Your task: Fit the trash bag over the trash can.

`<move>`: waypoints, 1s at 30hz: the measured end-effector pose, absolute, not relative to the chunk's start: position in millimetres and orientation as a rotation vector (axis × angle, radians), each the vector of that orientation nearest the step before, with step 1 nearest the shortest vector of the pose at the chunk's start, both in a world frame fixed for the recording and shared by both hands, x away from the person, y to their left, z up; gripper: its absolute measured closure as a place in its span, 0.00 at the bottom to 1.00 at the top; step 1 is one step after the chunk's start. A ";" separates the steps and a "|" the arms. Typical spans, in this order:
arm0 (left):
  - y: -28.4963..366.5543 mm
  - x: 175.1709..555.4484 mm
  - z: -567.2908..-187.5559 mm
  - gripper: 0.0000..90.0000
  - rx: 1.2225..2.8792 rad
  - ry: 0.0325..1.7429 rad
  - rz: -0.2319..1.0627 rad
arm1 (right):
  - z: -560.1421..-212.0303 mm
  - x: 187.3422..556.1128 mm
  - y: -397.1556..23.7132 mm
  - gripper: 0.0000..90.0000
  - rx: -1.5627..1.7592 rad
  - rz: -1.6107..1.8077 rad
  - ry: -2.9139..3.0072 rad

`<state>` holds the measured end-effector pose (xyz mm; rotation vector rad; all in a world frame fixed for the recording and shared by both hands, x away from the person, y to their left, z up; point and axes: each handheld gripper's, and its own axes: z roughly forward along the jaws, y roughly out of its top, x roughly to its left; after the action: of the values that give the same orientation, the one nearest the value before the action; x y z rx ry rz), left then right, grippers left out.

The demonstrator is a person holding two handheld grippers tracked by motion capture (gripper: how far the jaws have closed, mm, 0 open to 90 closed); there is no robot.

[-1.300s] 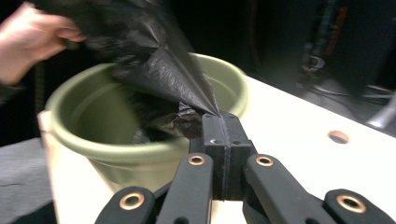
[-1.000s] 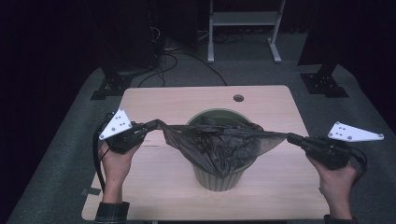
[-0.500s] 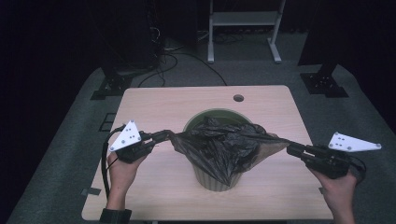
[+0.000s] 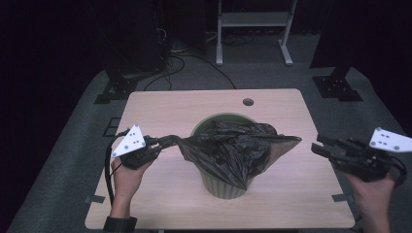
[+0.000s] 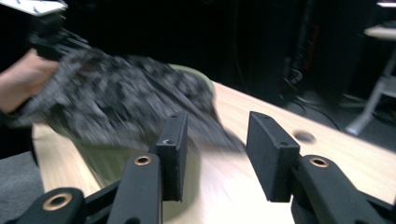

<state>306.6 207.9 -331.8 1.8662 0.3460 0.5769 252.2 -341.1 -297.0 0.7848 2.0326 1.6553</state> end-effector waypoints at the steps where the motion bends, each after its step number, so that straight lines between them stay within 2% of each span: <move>1: 206.7 305.7 -330.5 0.95 1.864 0.341 0.579 | -293.3 255.9 -334.3 0.63 0.761 1.664 2.044; 12: 200.6 303.0 -321.5 0.97 1.829 0.285 0.567 | -273.6 317.1 -248.1 0.58 0.602 1.721 2.221; 18: 200.1 304.5 -320.7 0.97 1.826 0.280 0.566 | -283.0 353.4 -221.5 0.58 0.554 1.735 2.363; 21: 200.6 305.7 -320.3 0.97 1.822 0.276 0.565 | -290.2 361.3 -213.7 0.75 0.540 1.710 2.418; 22: 200.6 305.7 -320.3 0.97 1.822 0.276 0.565 | -290.2 361.3 -213.7 0.75 0.540 1.710 2.418; 23: 200.4 306.9 -320.4 0.98 1.823 0.274 0.566 | -294.1 365.7 -210.8 0.95 0.535 1.693 2.447; 24: 200.5 308.1 -320.6 0.98 1.827 0.279 0.567 | -295.2 367.1 -210.0 0.99 0.534 1.683 2.449; 30: 199.8 326.4 -325.4 0.99 1.826 0.306 0.587 | -293.1 384.5 -214.4 1.00 0.608 1.645 2.410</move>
<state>326.4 199.8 -325.4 1.8255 0.3059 0.5870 384.5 -214.4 -293.1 0.6077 2.4096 1.6446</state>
